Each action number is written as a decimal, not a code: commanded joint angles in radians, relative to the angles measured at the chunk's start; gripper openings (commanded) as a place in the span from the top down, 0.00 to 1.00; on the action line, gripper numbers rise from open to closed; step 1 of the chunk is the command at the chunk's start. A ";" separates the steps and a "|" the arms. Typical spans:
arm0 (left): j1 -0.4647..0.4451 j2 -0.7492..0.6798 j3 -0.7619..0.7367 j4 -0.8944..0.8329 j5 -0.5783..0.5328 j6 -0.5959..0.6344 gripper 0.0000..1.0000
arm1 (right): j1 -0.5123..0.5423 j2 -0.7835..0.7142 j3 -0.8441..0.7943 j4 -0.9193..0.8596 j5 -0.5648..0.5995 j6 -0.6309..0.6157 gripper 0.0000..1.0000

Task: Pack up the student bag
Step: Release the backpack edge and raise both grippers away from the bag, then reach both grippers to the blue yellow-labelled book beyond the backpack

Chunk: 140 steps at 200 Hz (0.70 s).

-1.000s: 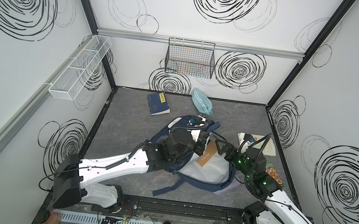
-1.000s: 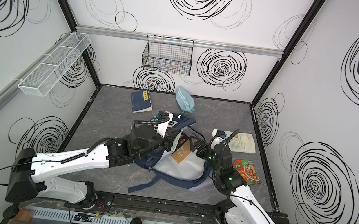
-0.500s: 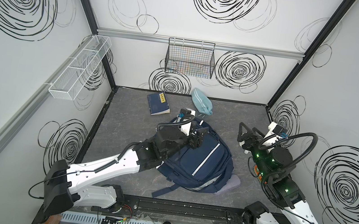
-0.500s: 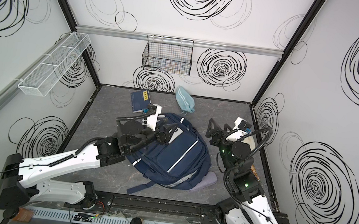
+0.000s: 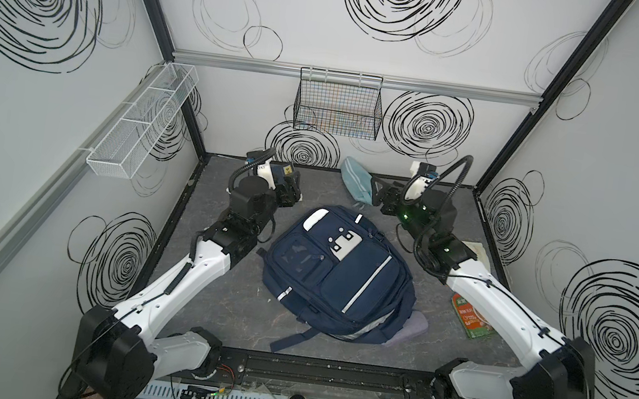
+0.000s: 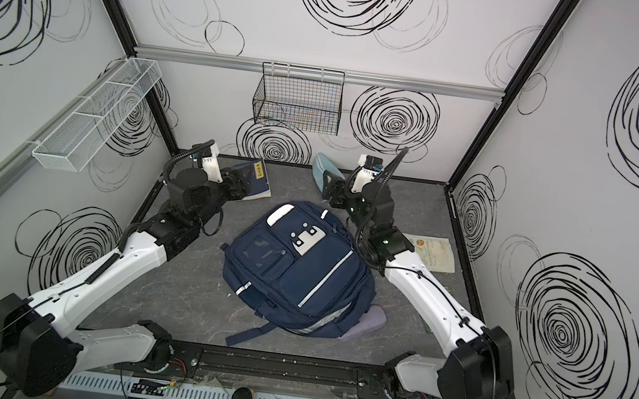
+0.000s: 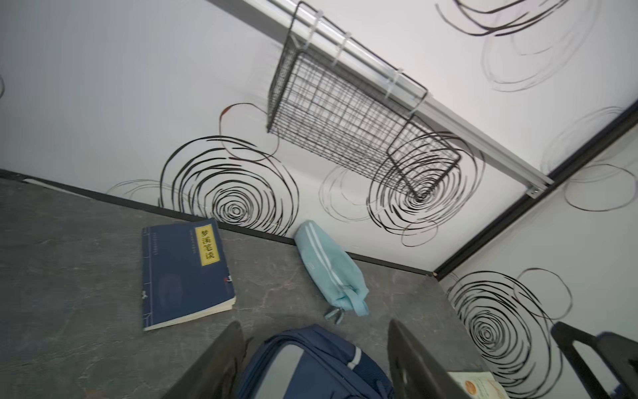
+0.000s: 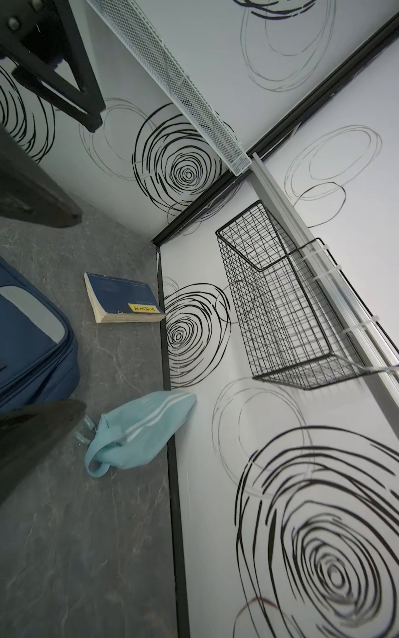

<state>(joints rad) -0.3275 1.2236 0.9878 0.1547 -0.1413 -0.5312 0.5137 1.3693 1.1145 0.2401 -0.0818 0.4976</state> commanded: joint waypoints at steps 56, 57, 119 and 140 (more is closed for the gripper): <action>0.293 0.305 0.072 0.029 0.217 -0.131 0.33 | 0.028 0.455 0.193 0.229 -0.102 -0.004 0.23; 0.296 0.310 0.076 0.030 0.220 -0.134 0.33 | 0.028 0.464 0.199 0.229 -0.104 -0.004 0.23; 0.380 0.629 0.279 -0.020 0.376 -0.194 0.35 | 0.038 1.032 0.893 -0.109 -0.316 -0.021 0.28; 0.384 0.702 0.344 -0.052 0.383 -0.190 0.35 | 0.045 1.209 1.140 -0.172 -0.343 -0.007 0.28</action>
<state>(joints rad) 0.0483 1.8656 1.2560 0.1219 0.1860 -0.6964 0.5430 2.4458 2.0396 0.2039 -0.3405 0.4904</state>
